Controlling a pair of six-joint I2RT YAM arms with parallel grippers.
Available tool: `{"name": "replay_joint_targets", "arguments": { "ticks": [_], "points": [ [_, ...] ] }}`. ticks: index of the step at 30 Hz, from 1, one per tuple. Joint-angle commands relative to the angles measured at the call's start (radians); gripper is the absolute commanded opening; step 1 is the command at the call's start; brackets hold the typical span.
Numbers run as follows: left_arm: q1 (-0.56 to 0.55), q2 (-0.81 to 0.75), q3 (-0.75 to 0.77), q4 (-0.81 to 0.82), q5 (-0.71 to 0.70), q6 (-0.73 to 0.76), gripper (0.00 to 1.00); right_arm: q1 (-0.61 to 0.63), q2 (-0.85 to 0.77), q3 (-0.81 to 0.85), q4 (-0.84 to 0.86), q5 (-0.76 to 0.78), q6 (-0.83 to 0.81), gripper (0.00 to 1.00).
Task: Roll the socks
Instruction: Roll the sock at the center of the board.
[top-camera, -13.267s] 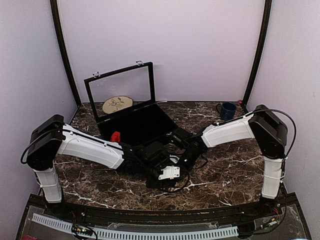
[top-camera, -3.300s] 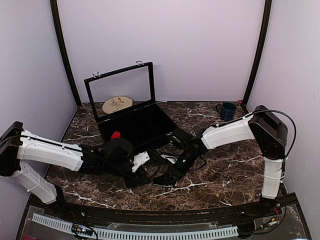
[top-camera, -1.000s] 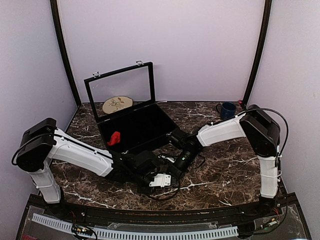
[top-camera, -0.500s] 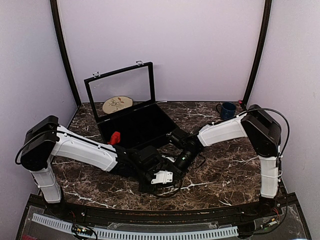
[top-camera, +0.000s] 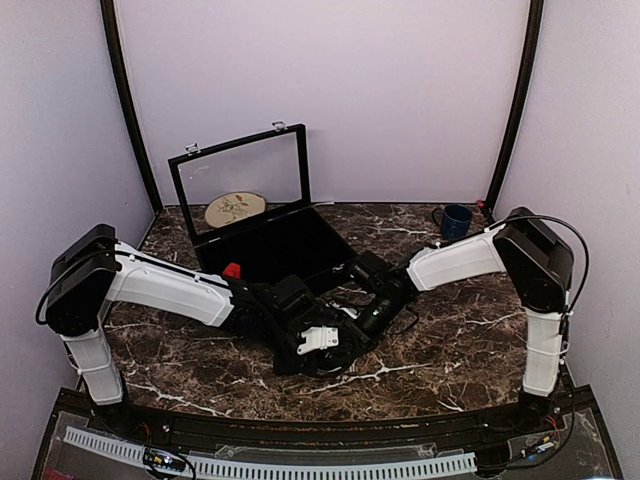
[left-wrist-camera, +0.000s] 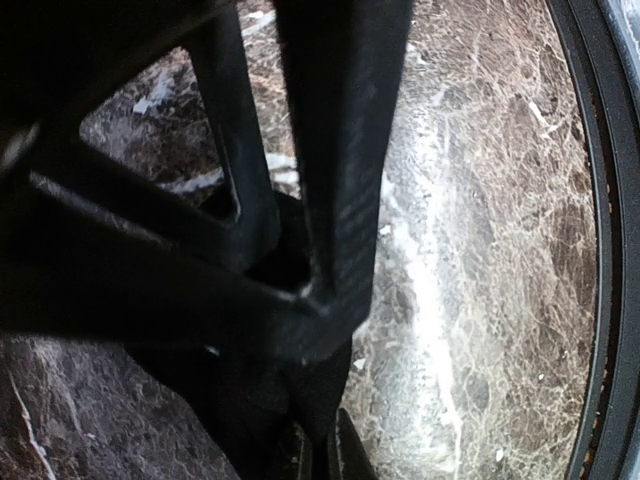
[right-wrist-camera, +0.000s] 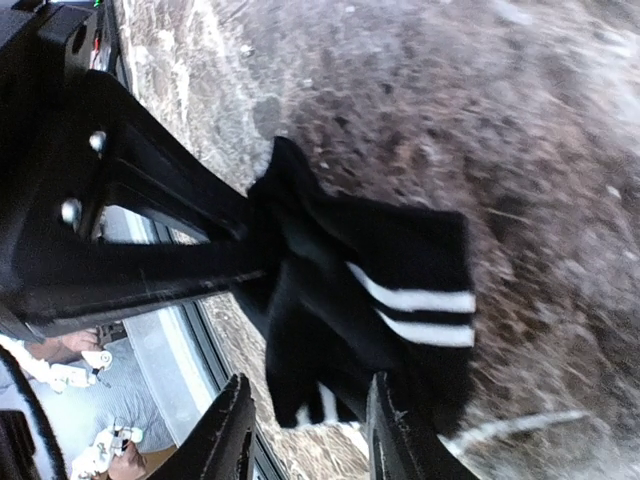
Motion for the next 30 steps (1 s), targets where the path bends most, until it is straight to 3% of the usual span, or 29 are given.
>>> {"name": "replay_joint_targets", "arguments": {
  "ticks": [1, 15, 30],
  "points": [
    [0.032, 0.027, 0.034, -0.131, 0.095, -0.027, 0.04, -0.022, -0.038, -0.031, 0.031, 0.061, 0.022, 0.38],
    [0.139, 0.134, 0.184, -0.329, 0.389, -0.036, 0.04, -0.041, -0.133, -0.128, 0.128, 0.150, 0.070, 0.40],
    [0.209, 0.216, 0.267, -0.459, 0.589, -0.041, 0.03, -0.017, -0.351, -0.309, 0.269, 0.456, 0.102, 0.42]
  ]
}}
